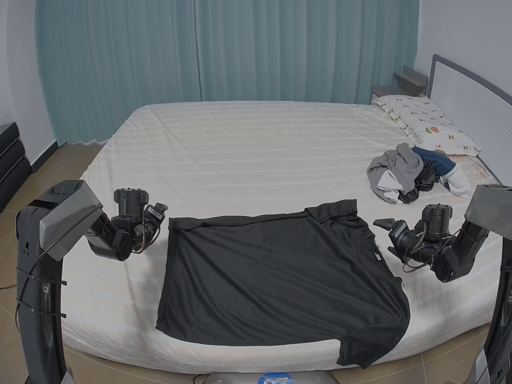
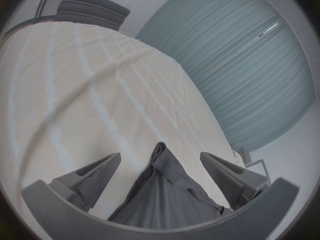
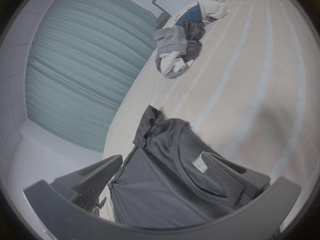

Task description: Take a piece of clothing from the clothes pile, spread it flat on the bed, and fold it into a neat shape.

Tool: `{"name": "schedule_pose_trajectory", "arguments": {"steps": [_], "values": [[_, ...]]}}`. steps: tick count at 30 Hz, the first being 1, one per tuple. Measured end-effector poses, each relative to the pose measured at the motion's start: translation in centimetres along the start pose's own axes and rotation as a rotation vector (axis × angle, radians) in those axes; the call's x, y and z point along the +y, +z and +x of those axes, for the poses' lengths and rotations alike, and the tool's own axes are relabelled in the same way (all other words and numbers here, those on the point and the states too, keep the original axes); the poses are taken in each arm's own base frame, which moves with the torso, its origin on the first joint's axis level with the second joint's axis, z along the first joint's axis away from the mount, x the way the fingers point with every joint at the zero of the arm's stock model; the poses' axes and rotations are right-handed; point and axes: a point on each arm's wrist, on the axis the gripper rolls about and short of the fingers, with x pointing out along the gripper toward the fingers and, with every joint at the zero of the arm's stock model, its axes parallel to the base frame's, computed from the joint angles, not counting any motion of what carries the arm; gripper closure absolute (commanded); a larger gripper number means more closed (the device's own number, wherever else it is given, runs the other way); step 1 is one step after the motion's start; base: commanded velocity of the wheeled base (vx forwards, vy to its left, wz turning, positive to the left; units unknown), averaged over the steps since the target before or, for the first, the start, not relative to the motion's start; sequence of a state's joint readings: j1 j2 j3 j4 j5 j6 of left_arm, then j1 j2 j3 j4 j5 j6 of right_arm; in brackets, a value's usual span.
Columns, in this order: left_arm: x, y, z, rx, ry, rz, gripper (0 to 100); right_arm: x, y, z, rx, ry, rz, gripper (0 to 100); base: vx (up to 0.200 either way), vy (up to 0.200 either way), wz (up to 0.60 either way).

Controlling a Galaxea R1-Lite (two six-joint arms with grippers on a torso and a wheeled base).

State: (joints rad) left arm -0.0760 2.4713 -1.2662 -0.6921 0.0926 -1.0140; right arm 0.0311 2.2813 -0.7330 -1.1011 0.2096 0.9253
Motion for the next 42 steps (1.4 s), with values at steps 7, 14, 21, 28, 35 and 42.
{"name": "schedule_pose_trajectory", "arguments": {"steps": [7, 14, 21, 28, 35, 42], "values": [[0.9, -1.1, -3.0, 0.068, -0.012, -0.051, 0, 2.2, 2.8, 3.9, -0.046, 0.036, -0.063, 0, 0.0, 0.0, 0.0], [1.5, -2.4, -5.1, 0.072, -0.088, -0.074, 0, 0.6, 3.9, 9.2, -0.052, 0.015, -0.136, 0, 0.0, 0.0, 0.0], [2.0, -4.4, -6.3, 0.112, -0.087, -0.06, 0, -0.5, 3.5, 12.4, -0.047, 0.029, -0.245, 0, 0.0, 0.0, 0.0], [2.3, -5.2, -6.7, 0.118, -0.101, -0.053, 0, -0.4, 2.3, 13.9, -0.029, 0.052, -0.285, 100, 0.0, 0.0, 0.0], [2.4, -5.4, -6.8, 0.119, -0.106, -0.054, 0, -0.9, 2.8, 14.9, -0.056, 0.049, -0.327, 100, 0.0, 0.0, 0.0], [2.5, -5.4, -6.8, 0.12, -0.103, -0.053, 0, -1.5, 3.8, 14.9, -0.098, 0.056, -0.321, 100, 0.0, 0.0, 0.0]]}}
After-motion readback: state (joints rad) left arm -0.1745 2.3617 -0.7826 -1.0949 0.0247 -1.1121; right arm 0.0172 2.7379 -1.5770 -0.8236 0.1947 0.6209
